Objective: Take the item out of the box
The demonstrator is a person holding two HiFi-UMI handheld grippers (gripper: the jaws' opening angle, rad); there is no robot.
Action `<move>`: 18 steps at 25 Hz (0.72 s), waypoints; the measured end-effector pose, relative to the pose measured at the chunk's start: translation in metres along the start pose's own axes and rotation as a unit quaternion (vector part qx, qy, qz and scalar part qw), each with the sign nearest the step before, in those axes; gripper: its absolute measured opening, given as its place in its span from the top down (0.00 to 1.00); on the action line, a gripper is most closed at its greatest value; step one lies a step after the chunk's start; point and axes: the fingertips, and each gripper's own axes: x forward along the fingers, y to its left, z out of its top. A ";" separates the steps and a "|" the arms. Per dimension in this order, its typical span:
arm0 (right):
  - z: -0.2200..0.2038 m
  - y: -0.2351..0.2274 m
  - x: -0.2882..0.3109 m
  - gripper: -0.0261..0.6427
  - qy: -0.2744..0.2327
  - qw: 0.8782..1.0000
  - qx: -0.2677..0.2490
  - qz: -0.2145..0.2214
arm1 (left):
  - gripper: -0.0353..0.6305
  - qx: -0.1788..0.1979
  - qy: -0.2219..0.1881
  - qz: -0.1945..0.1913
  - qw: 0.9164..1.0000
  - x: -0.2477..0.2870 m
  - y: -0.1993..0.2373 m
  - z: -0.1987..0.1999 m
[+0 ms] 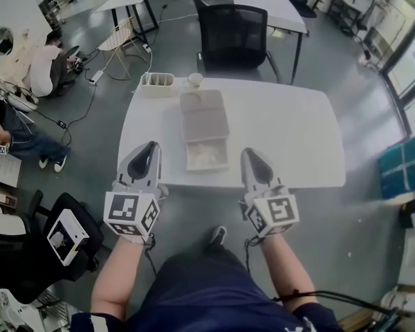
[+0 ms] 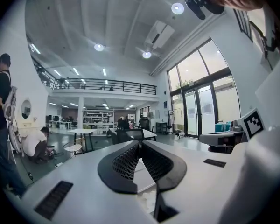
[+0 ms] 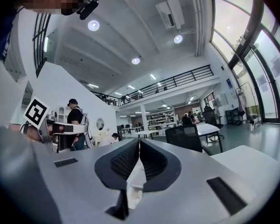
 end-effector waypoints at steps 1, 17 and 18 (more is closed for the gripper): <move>-0.003 -0.004 0.005 0.93 0.006 1.000 0.002 0.007 | 0.88 0.001 0.004 0.003 1.000 0.005 -0.002 -0.001; -0.059 -0.026 0.085 0.93 0.104 0.993 -0.010 0.046 | 0.88 -0.012 0.054 0.001 0.998 0.073 0.011 -0.051; -0.064 -0.026 0.090 0.93 0.113 0.992 -0.012 0.046 | 0.88 -0.012 0.060 -0.004 0.998 0.080 0.013 -0.055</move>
